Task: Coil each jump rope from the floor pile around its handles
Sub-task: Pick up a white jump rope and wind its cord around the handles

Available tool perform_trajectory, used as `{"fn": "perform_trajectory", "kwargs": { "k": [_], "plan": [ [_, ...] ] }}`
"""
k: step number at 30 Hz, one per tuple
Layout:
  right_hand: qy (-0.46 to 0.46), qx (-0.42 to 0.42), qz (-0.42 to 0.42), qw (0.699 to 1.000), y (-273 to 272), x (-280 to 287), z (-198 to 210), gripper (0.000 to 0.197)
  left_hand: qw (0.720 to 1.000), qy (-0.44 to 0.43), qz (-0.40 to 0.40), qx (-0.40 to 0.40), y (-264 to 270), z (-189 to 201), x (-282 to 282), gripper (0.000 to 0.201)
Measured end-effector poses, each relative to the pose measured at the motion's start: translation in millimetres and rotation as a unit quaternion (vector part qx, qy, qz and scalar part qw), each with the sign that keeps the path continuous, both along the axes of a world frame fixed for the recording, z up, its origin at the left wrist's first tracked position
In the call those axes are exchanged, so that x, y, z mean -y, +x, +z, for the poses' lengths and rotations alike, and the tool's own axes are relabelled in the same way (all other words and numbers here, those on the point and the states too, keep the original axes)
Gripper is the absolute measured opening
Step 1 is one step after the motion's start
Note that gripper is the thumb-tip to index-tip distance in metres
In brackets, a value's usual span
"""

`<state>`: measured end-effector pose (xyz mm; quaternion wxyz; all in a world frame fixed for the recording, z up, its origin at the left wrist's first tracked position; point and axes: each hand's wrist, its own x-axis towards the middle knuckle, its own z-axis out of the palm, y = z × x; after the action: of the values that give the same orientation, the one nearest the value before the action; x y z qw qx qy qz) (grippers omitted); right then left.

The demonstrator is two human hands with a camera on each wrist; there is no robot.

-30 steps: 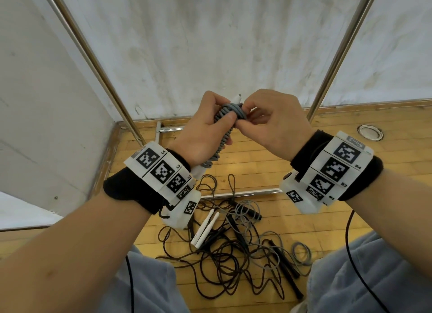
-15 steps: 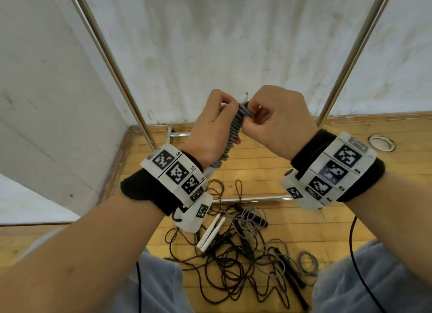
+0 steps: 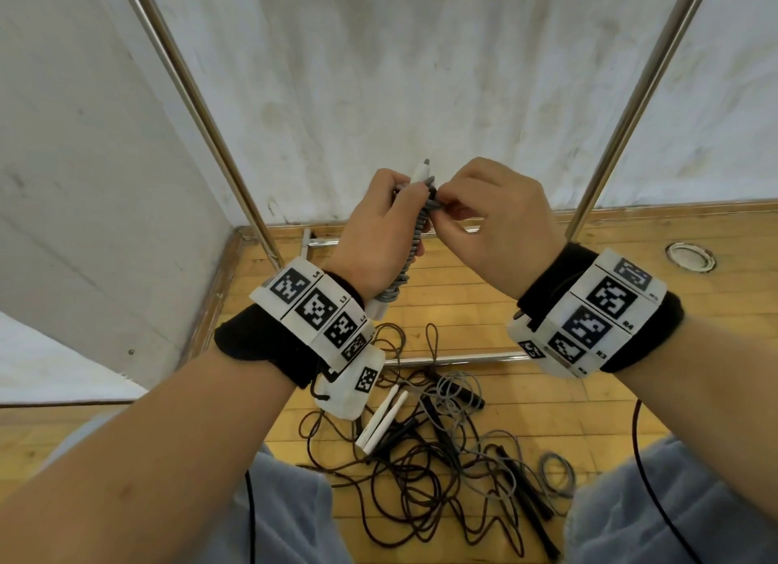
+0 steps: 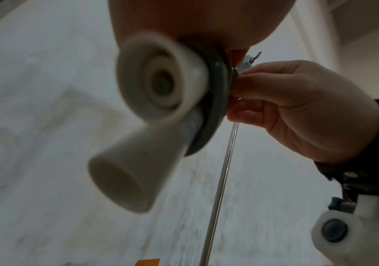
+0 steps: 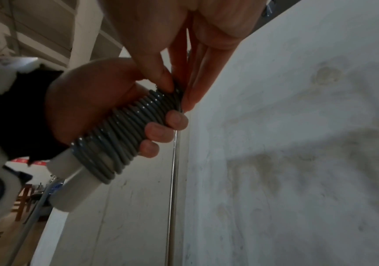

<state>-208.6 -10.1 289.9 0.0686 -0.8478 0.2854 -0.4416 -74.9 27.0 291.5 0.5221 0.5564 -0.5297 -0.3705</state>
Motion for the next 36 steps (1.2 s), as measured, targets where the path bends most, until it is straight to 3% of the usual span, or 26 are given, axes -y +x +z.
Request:
{"fn": "perform_trajectory", "kwargs": {
  "k": [2, 4, 7, 10, 19, 23, 28, 31, 36],
  "plan": [
    [0.029, -0.002, 0.009, 1.0, 1, -2, -2, 0.009, 1.0, -0.004, -0.011, 0.015, 2, -4, 0, 0.011],
    [0.12, 0.03, 0.017, 0.992, 3, 0, -3, 0.009, 0.999, 0.001, -0.018, 0.029, 4, -7, 0, 0.011],
    [0.28, 0.099, 0.023, 0.955, 5, 7, 0, 0.012, 0.999, 0.005, -0.025, 0.03, 9, -9, 2, 0.012],
    [0.362, 0.146, 0.017, 0.92, 8, 11, 1, 0.007, 0.999, 0.002, -0.027, 0.036, 14, -11, 2, 0.01],
    [0.375, 0.106, 0.014, 0.921, 19, 12, -3, 0.006, 0.995, 0.001, -0.02, 0.1, 26, -16, 4, 0.013],
    [0.31, 0.085, -0.021, 0.947, 19, 11, -2, 0.009, 0.996, 0.02, -0.028, 0.082, 26, -14, 6, 0.012],
    [0.325, 0.124, -0.009, 0.938, 18, 13, -2, 0.01, 0.997, 0.019, -0.029, 0.064, 23, -11, 7, 0.015],
    [0.384, 0.19, 0.001, 0.904, 20, 14, -4, 0.01, 0.999, 0.012, -0.021, 0.034, 17, -8, 7, 0.016],
    [0.516, 0.298, 0.015, 0.803, 18, 22, -4, 0.009, 0.999, 0.01, -0.032, 0.023, 13, -6, 5, 0.01]
  ]
}}
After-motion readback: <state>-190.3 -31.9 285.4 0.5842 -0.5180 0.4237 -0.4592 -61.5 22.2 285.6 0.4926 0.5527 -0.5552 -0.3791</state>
